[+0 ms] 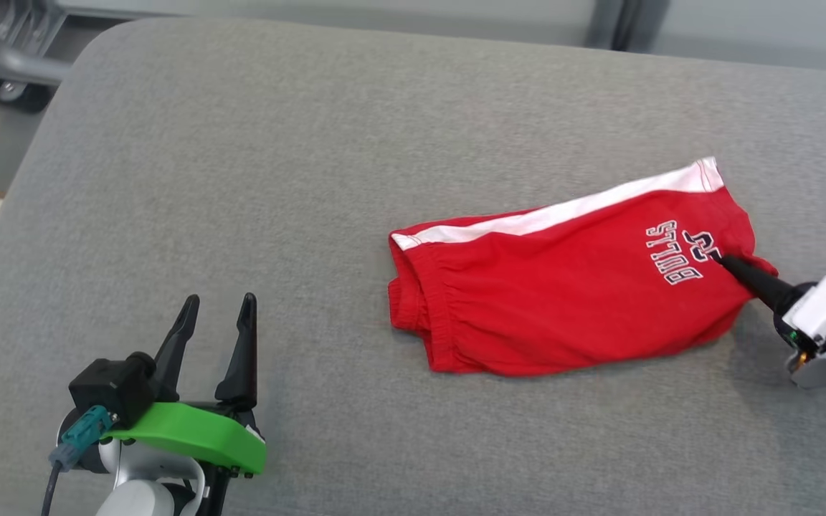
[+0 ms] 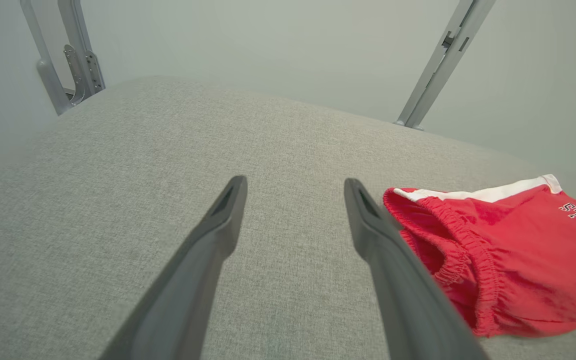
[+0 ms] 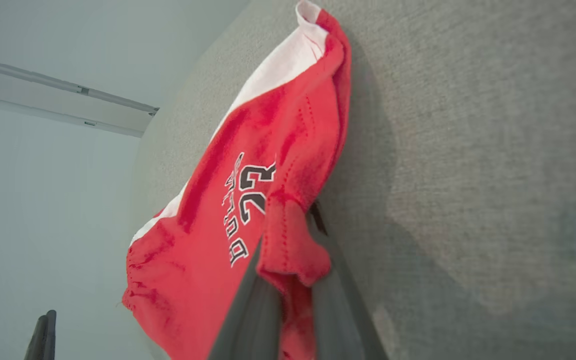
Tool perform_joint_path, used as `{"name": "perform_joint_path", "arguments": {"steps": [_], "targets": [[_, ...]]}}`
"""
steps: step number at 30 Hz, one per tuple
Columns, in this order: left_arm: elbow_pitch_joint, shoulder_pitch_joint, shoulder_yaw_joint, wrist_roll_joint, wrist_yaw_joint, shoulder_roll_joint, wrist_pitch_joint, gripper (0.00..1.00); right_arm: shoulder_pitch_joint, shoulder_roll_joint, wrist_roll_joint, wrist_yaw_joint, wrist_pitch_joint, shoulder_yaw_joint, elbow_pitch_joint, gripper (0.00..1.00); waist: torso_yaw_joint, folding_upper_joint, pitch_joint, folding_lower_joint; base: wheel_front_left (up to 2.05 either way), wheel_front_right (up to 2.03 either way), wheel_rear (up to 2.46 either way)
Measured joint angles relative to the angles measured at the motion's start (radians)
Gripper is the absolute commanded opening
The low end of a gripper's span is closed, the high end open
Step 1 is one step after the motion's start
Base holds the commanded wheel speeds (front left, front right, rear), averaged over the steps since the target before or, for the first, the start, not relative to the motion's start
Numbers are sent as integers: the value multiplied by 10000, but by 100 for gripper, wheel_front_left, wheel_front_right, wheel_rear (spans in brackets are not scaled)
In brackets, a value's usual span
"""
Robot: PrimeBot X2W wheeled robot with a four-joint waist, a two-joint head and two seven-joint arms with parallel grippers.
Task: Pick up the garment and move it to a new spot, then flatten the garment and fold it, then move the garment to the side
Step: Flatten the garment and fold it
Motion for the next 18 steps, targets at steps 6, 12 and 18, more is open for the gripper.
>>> {"name": "perform_joint_path", "arguments": {"steps": [6,12,18], "targets": [[-105,254,125,0,0,12,119,100,1569,-58,677,44,-268,-462,-591,0,-657,0,-348,0,0,0,0],[-203,550,261,81,0,123,297,100,2413,-65,441,27,-508,-159,-673,11,-1243,0,-483,0,0,0,0],[-535,545,52,272,0,211,541,100,2459,140,-38,36,-894,56,-865,100,-1651,0,-339,0,0,0,0]]}}
